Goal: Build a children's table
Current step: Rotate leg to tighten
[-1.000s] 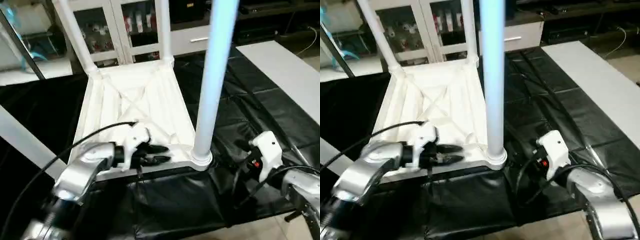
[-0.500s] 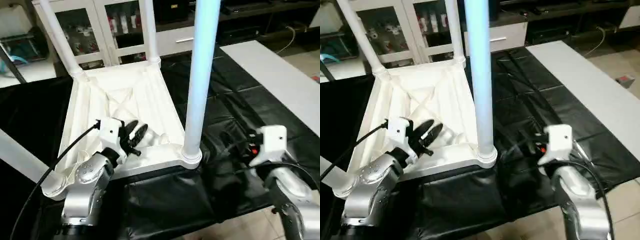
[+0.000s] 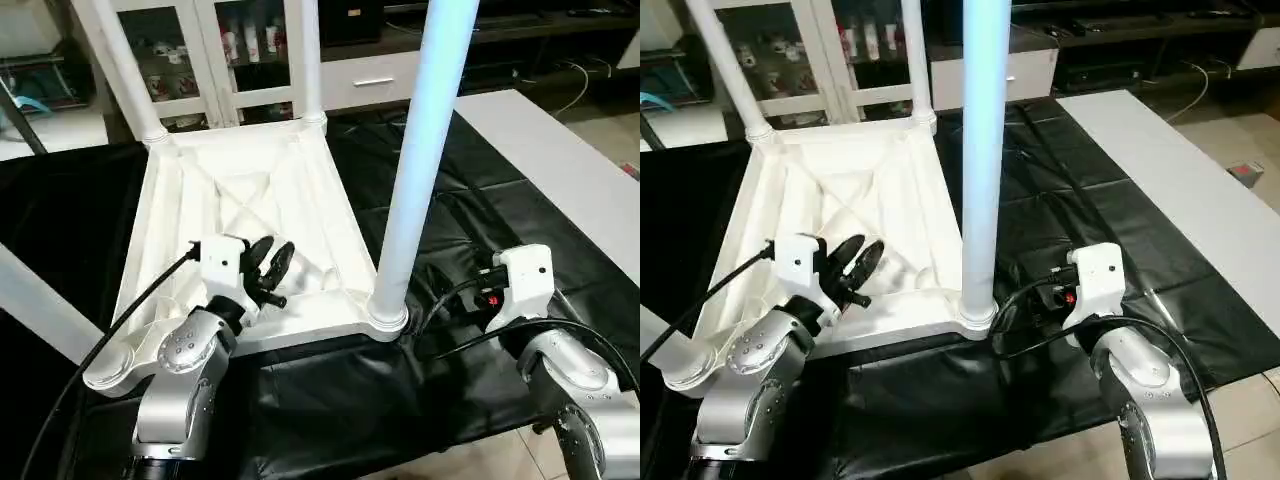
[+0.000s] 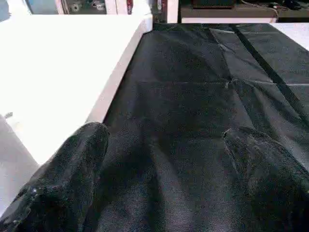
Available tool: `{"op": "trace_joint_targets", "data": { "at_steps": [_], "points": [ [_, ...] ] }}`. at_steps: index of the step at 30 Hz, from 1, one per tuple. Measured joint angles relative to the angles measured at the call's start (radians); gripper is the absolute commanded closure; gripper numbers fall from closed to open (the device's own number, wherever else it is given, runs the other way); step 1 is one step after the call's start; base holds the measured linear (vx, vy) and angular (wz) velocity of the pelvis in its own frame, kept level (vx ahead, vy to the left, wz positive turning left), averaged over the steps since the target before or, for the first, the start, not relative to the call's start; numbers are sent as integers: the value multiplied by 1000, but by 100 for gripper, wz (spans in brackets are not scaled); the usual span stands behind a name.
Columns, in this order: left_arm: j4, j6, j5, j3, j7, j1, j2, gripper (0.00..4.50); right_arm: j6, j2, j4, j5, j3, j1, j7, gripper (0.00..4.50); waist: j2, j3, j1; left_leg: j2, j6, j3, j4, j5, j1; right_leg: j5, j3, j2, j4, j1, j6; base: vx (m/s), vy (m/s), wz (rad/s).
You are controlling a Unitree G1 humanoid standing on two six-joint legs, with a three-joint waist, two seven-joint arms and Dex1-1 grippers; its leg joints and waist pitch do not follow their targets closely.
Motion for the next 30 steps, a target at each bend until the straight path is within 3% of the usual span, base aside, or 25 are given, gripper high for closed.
{"op": "trace_joint_targets", "data": {
  "at_steps": [6, 14, 30],
  "points": [
    [-33, 22, 5, -11, 15, 30, 12, 270, 0, -2, 3, -1, 31, -3, 15, 31, -1, 0, 20, 0, 0, 0, 0, 0, 0, 0, 0, 0, 0, 0, 0, 0, 0, 0],
    [-45, 39, 5, -10, 30, 41, 24, 270, -1, -10, 43, -3, 32, -23, 21, 31, -6, 1, 43, 0, 0, 1, 1, 0, 0, 0, 1, 0, 0, 0, 0, 0, 0, 0],
    [-45, 39, -1, -30, 33, 15, 23, 270, -4, -16, 45, -10, 31, -23, 17, 31, -4, 1, 43, 0, -2, 0, 1, 1, 0, 6, 2, 0, 0, 0, 14, 0, 0, 0]
  ]
}}
